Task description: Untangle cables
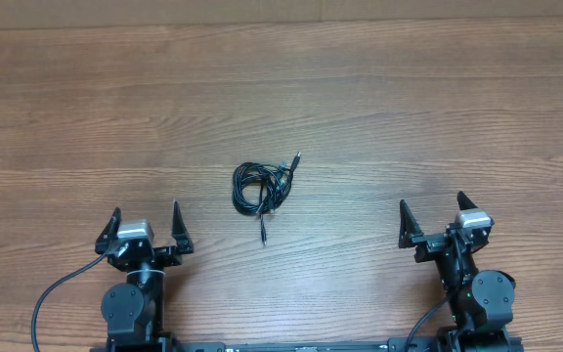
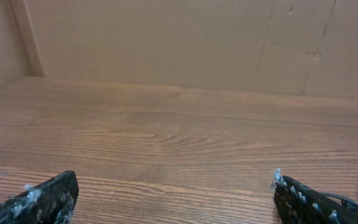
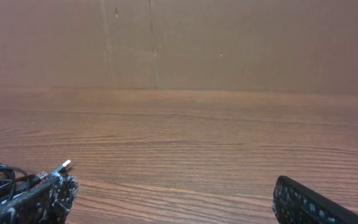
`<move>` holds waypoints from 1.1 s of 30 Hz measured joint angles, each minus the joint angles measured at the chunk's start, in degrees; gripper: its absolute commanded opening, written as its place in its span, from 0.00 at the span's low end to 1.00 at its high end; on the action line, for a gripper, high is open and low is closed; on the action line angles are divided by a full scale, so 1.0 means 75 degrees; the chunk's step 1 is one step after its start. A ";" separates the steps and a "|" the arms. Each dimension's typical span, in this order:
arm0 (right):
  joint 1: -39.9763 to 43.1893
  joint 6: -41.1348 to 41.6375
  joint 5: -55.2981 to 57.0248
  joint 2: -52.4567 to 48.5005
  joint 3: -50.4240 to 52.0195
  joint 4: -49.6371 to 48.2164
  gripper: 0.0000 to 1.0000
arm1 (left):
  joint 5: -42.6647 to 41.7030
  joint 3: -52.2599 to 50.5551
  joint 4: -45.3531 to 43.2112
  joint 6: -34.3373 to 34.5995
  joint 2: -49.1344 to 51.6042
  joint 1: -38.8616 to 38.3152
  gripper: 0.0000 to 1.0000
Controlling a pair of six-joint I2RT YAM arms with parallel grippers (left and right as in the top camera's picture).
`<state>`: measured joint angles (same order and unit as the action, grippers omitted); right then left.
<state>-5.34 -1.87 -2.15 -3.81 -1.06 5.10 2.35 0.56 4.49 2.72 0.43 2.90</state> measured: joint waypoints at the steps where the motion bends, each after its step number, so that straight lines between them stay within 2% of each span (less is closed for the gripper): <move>1: 0.0000 0.0000 0.0000 0.0000 0.0000 0.0003 1.00 | 0.0003 0.0000 0.0000 0.0000 0.0000 0.0000 0.99; 6: 0.0000 0.0003 -0.0003 0.0000 0.0000 0.0003 1.00 | -0.0003 0.0000 -0.0047 0.0090 0.0000 0.0000 0.99; 12: 0.0000 0.0003 0.0000 0.0000 0.0000 0.0003 1.00 | -0.0982 0.0184 -0.1813 0.0221 0.0015 0.0000 1.00; 23: 0.0000 0.0003 -0.0003 -0.0003 0.0000 0.0003 1.00 | -0.1402 0.1926 -0.0114 -0.0038 0.0323 0.0000 1.00; 26: -0.0003 0.0003 -0.0003 -0.0003 0.0000 0.0000 1.00 | -0.1545 0.2879 0.0836 -0.0367 0.1154 0.0000 1.00; 33: 0.0000 0.0017 -0.0003 -0.0015 0.0000 0.0012 1.00 | -0.1781 0.5980 0.3177 -0.0790 0.4167 0.0000 1.00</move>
<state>-5.34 -1.74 -2.17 -3.92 -1.06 5.19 -11.00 45.41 28.32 -3.20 31.68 2.90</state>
